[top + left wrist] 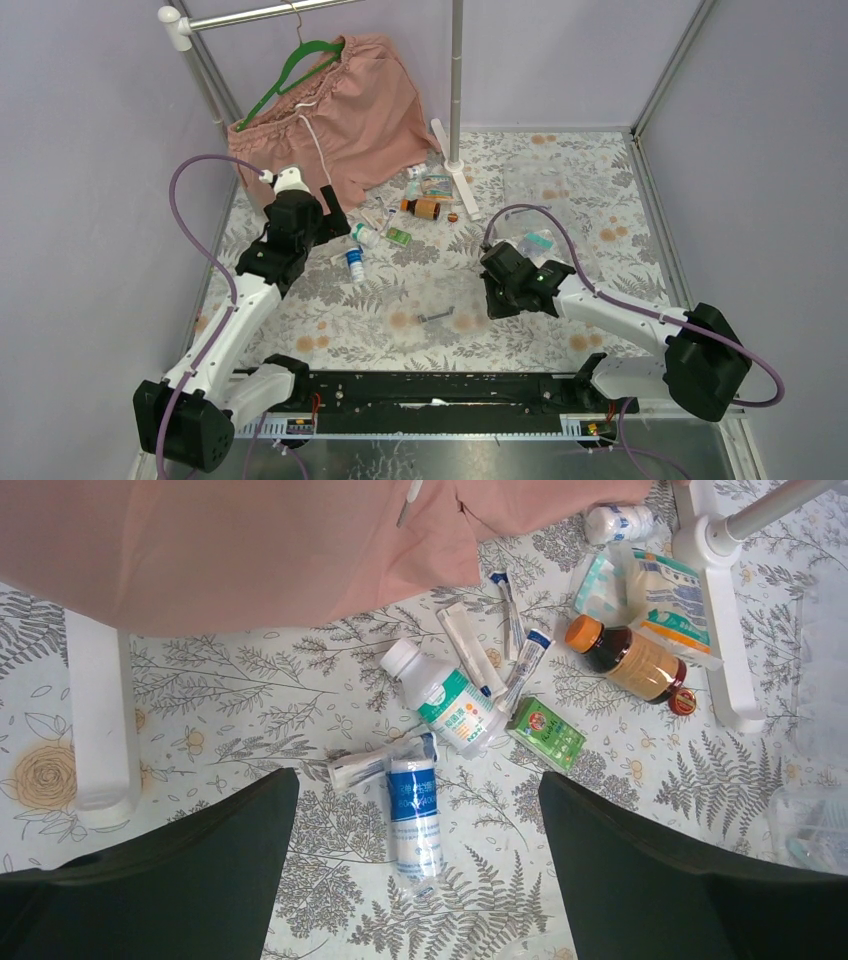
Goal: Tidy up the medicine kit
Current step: Place the lid at the center of the board.
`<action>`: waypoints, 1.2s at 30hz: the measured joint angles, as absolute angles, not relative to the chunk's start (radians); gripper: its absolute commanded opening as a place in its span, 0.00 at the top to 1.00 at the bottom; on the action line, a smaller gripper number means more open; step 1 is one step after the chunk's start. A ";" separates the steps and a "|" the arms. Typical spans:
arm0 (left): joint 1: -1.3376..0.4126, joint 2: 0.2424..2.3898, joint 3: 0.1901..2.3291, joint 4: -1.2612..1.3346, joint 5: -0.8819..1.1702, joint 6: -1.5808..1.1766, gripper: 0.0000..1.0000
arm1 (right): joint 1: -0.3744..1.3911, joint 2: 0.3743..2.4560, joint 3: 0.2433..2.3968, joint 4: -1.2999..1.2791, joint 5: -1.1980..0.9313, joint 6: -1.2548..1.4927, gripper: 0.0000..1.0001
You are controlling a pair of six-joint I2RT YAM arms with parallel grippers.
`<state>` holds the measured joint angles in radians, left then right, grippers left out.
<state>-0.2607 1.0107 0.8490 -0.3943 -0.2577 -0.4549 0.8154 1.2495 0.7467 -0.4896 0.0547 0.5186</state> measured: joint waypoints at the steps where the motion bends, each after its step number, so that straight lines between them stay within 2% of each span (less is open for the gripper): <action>1: -0.261 1.012 0.849 -0.394 -0.255 -0.456 0.01 | 0.818 1.250 0.739 -0.490 0.059 0.522 1.00; 15: -0.261 1.036 0.848 -0.393 -0.235 -0.461 0.01 | 0.823 1.294 0.730 -0.480 0.071 0.527 0.98; 27: -0.261 1.051 0.848 -0.392 -0.210 -0.460 0.01 | 0.828 1.161 0.728 -0.535 0.141 0.537 0.99; 36: -0.261 1.050 0.848 -0.392 -0.208 -0.460 0.01 | 0.828 1.296 0.729 -0.423 0.235 0.545 0.98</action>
